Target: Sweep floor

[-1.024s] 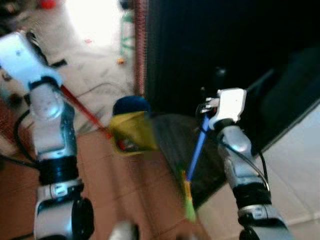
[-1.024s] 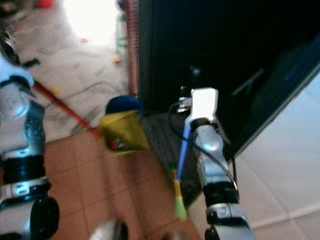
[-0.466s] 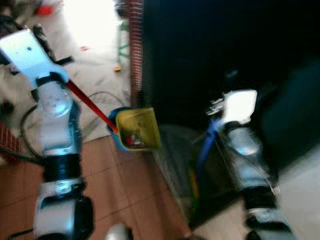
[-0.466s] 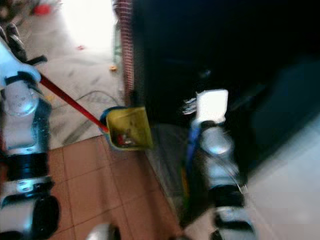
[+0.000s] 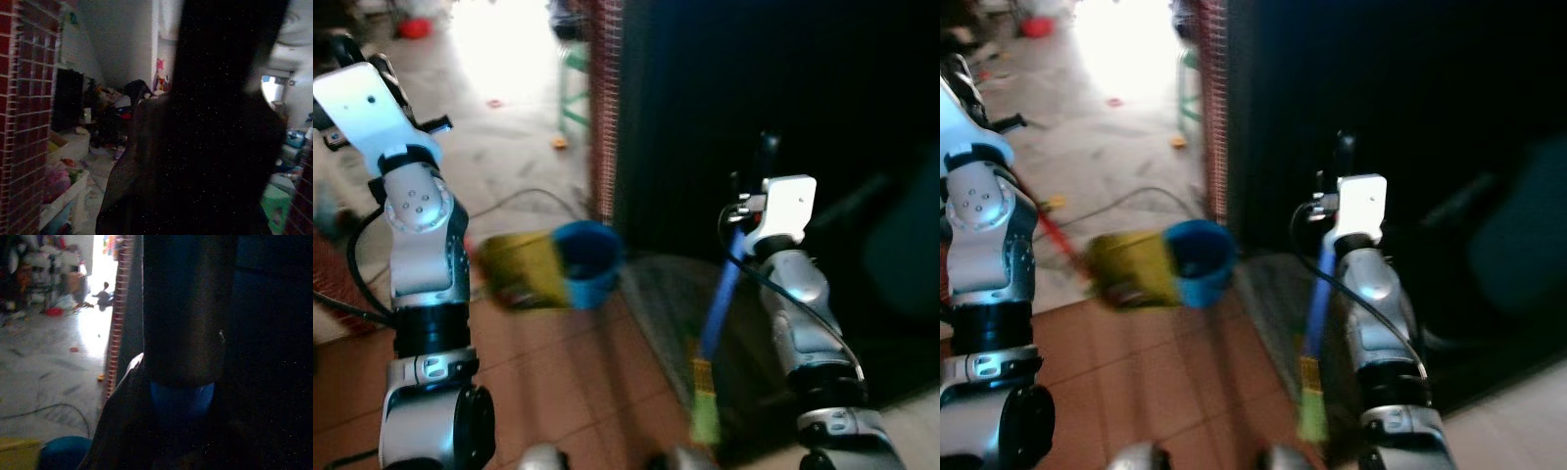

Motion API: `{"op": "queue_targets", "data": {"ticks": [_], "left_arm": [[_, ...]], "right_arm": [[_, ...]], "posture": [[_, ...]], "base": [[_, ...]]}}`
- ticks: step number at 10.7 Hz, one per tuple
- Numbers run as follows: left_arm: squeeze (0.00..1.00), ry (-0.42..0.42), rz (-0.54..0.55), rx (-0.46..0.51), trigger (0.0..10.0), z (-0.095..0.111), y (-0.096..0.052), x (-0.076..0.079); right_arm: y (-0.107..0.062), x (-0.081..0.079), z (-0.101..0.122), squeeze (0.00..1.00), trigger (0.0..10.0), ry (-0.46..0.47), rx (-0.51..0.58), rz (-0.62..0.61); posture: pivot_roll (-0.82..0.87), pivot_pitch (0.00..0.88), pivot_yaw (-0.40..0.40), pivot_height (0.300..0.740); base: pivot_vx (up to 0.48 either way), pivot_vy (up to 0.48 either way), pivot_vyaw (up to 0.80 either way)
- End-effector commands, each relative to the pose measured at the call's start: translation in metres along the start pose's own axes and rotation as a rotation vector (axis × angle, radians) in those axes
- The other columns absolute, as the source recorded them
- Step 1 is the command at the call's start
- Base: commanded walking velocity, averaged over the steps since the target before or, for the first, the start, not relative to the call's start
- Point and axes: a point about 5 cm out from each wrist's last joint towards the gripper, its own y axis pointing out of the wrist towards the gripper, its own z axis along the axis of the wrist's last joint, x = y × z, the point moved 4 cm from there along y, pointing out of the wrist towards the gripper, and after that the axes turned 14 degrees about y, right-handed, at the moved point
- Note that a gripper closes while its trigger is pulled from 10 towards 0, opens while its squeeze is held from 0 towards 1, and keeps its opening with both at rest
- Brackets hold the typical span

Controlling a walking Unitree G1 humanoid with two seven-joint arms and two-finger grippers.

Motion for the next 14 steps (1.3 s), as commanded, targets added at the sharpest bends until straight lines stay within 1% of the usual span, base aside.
{"op": "queue_targets", "data": {"ticks": [1, 9, 12, 14], "left_arm": [[0.0, -0.036, 0.027, 0.101, 10.0, 0.0266, 0.0056, -0.0057], [0.0, -0.035, 0.022, 0.108, 10.0, 0.0297, 0.0022, 0.0005], [0.0, -0.05, 0.032, 0.11, 10.0, 0.031, 0.0021, -0.0017], [0.0, -0.059, 0.033, 0.123, 10.0, 0.0344, 0.0027, -0.0014]], "right_arm": [[0.0074, -0.0131, 0.0186, 0.0, 10.0, 0.024, 0.072, 0.04], [0.0079, -0.0129, 0.0165, 0.0, 10.0, 0.034, 0.064, 0.034], [0.0079, -0.0141, 0.0155, 0.0, 10.0, 0.031, 0.061, 0.037], [0.0091, -0.0141, 0.0157, 0.0, 10.0, 0.031, 0.059, 0.04]], "posture": [[-0.01, 0.016, -0.033, 0.74], [-0.01, 0.016, -0.029, 0.74], [-0.01, 0.015, -0.03, 0.74], [-0.01, 0.011, -0.034, 0.74]], "base": [[0.439, 0.0, 0.0], [0.478, 0.0, 0.0], [0.471, 0.0, 0.0], [0.0, 0.0, 0.0]]}}
